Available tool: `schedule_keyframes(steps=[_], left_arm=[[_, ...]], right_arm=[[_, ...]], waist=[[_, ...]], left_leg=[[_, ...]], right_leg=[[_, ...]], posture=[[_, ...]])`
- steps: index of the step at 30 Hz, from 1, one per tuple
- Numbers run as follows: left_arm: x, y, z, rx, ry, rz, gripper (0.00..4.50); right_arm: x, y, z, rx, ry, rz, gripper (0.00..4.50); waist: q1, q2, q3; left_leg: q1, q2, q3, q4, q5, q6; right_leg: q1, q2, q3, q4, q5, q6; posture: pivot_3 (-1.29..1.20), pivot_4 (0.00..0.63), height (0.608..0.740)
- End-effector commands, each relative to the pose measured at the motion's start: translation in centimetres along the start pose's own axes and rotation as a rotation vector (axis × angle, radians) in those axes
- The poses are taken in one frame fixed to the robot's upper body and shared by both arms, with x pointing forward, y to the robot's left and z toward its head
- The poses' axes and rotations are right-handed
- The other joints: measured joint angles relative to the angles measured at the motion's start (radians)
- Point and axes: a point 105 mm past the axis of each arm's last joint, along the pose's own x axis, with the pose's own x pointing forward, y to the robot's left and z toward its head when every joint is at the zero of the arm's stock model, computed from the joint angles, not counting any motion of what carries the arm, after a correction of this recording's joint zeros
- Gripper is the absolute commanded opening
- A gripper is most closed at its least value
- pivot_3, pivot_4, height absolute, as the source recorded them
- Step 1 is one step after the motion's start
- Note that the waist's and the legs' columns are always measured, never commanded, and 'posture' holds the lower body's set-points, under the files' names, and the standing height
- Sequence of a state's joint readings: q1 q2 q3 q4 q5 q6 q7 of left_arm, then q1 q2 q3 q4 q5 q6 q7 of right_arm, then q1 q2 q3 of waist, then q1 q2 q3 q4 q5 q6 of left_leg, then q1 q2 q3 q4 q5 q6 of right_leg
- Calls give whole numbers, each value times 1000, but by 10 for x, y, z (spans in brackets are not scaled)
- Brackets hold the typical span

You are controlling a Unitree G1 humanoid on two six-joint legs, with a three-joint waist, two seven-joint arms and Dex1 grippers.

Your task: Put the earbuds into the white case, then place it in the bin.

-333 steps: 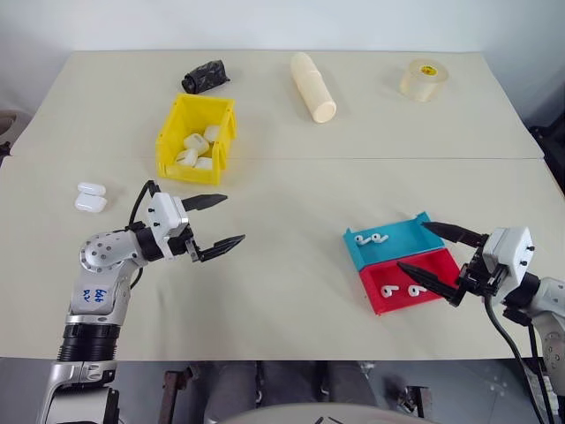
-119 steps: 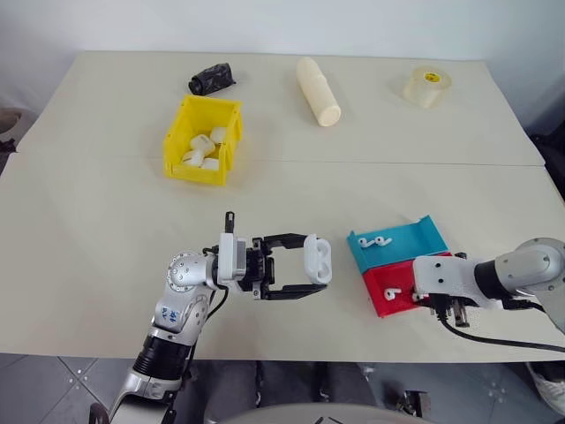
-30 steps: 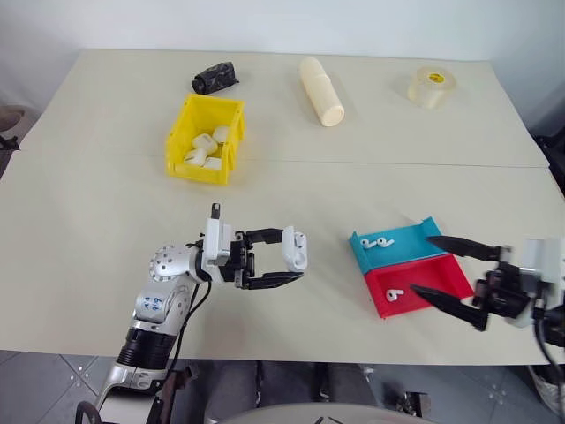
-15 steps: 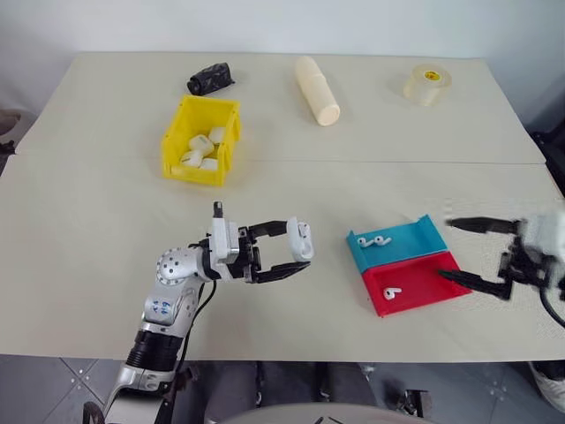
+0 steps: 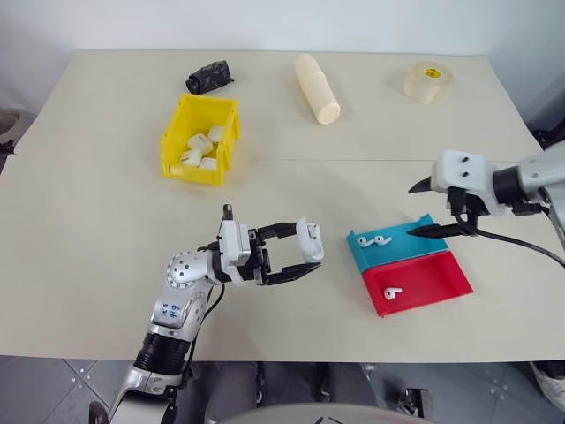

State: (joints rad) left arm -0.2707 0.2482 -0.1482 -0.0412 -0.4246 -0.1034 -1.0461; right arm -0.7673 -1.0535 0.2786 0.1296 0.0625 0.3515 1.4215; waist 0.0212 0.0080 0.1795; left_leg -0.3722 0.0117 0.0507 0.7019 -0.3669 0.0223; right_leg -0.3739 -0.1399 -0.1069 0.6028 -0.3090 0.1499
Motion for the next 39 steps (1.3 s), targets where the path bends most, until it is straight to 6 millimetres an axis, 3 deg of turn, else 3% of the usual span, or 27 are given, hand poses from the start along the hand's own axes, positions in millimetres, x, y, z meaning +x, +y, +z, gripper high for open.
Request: schedule_keyframes(steps=[1, 16, 20, 24, 37, 39], left_arm=[[9, -4, 11, 37, -38, -22, 2776], [18, -5, 12, 38, -63, -22, 2776], [18, -5, 12, 36, -63, -22, 2776], [19, -5, 13, 36, -65, -21, 2776], [18, -4, 15, 41, -67, -6, 2776], [18, -4, 15, 41, -67, -5, 2776]], right_arm=[[8, 6, -1, -28, 55, 64, 4440], [37, 24, 1, -68, 84, 122, 4440], [42, 24, 1, -96, 92, 118, 3580], [45, 25, -1, -118, 112, 130, 2155], [53, 29, 1, -152, 110, 164, 2155], [54, 30, 0, -155, 115, 165, 1611]], waist=[[5, 0, 0], [1, 0, 0], [1, 0, 0], [1, 0, 0], [0, 0, 0], [0, 0, 0]], left_leg=[[0, 0, 0, 0, 0, 0], [-2, -2, -1, 1, 0, 0], [-2, -2, -1, 1, 0, 0], [-2, -2, -1, 1, 0, 0], [-2, -2, -1, 1, 0, 0], [-2, -2, -1, 1, 0, 0]], right_leg=[[0, 0, 0, 0, 0, 0], [-1, -2, -1, 0, 0, 1], [-1, -2, -1, 0, 0, 0], [-1, -2, -1, 0, 0, 0], [0, -1, -1, 0, 0, 1], [0, -1, -1, 0, 0, 0]], posture=[[0, 150, 740], [0, 150, 740], [0, 150, 740], [0, 150, 740], [0, 150, 740], [0, 150, 740]])
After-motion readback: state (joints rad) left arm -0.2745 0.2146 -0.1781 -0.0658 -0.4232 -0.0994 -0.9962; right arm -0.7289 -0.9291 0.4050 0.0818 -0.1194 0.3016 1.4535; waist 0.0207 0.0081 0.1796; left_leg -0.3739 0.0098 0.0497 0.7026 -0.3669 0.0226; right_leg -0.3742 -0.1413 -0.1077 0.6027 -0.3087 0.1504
